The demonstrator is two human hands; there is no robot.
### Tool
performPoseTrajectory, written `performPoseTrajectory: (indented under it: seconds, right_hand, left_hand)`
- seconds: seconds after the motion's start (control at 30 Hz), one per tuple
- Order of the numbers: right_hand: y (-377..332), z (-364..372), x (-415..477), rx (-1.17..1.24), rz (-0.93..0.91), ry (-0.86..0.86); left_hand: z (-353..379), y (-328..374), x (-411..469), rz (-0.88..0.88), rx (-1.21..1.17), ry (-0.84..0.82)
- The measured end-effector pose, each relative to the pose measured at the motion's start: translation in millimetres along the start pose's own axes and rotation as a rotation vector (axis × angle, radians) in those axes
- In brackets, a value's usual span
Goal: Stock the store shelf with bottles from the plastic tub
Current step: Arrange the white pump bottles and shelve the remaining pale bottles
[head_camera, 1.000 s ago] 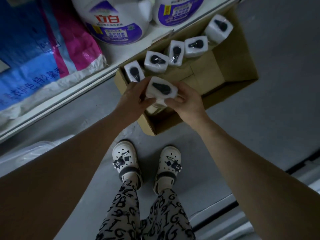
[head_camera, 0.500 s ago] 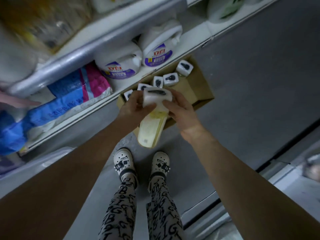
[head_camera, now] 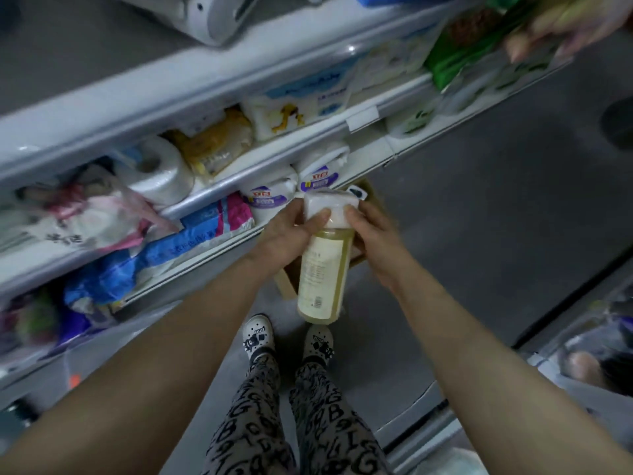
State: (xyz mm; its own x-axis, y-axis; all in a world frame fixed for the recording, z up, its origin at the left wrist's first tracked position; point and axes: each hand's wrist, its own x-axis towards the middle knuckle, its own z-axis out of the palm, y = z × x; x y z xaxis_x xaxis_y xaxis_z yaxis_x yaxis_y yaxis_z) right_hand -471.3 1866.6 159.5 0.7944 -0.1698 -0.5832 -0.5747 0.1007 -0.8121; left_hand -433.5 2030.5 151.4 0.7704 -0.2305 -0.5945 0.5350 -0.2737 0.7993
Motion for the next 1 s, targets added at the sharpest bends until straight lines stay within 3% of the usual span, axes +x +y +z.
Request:
performPoseTrajectory:
  seconds: [0.23, 0.47, 0.77, 1.0]
  right_hand:
    - [-66.1, -5.7, -57.4, -0.066, -0.019, -0.235]
    - [-135.3, -4.5, -99.7, -0.157, -0.15, -0.528]
    - [-201.7, 33.8, -139.9, -0.251, -0.33, -0.687]
    - [-256.2, 85.1, -179.4, -0.278, -0.509, -0.718]
  left_hand:
    - [-13.3, 68.6, -63.3, 0.11, -0.032, 0.013]
    - [-38.4, 127.8, -126.2, 0.272, -0.028, 0.132]
    - [-75.5, 175.7, -207.5, 0.391, -0.128, 0.291]
    - [-121.2, 207.7, -265.9, 0.551, -0.117, 0.419]
